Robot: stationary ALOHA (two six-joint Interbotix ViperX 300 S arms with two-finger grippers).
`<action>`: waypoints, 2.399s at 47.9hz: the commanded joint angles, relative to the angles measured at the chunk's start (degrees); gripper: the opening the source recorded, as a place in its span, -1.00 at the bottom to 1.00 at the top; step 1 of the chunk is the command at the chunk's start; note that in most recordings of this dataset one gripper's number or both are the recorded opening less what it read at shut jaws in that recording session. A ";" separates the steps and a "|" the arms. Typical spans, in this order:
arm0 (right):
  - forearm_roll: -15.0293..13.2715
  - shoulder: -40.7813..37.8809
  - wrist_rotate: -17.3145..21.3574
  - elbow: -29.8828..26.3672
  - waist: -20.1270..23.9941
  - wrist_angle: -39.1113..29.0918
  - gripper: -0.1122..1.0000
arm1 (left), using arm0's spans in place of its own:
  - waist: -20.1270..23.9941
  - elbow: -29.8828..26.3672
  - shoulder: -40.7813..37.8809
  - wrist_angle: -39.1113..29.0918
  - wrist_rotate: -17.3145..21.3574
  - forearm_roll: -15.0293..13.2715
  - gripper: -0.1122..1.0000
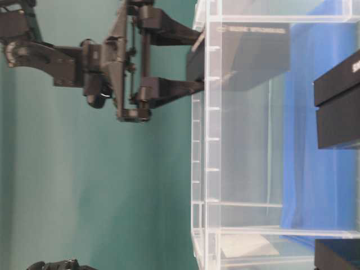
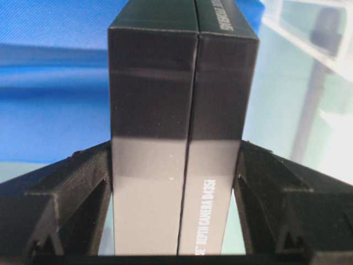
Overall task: Take out the box from the case.
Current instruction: 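Lift the right box up out of the case with the right gripper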
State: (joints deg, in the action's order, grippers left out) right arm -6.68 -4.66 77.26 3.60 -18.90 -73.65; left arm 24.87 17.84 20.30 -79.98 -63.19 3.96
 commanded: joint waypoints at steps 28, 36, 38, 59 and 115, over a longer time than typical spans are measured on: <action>-0.35 3.87 -0.44 -13.97 0.53 -14.24 0.36 | -0.62 -1.05 0.88 0.18 0.00 0.00 0.96; -0.35 3.87 -0.44 -16.17 0.62 -16.44 0.36 | -0.62 -1.05 0.88 0.18 0.09 0.00 0.96; -0.35 3.87 -0.44 -16.79 0.62 -17.05 0.36 | -0.62 -1.05 0.88 0.18 0.09 0.00 0.96; -0.35 3.87 -0.53 -19.78 0.79 -21.18 0.36 | -0.62 -1.05 0.88 0.18 0.00 0.09 0.96; -0.97 3.78 -0.70 -19.78 0.70 -21.01 0.36 | -0.62 -1.05 0.97 0.18 0.00 0.00 0.96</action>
State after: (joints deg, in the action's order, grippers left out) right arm -7.38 -3.16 76.64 -14.59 -18.19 -94.75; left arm 24.35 17.84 20.39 -79.98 -63.19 3.96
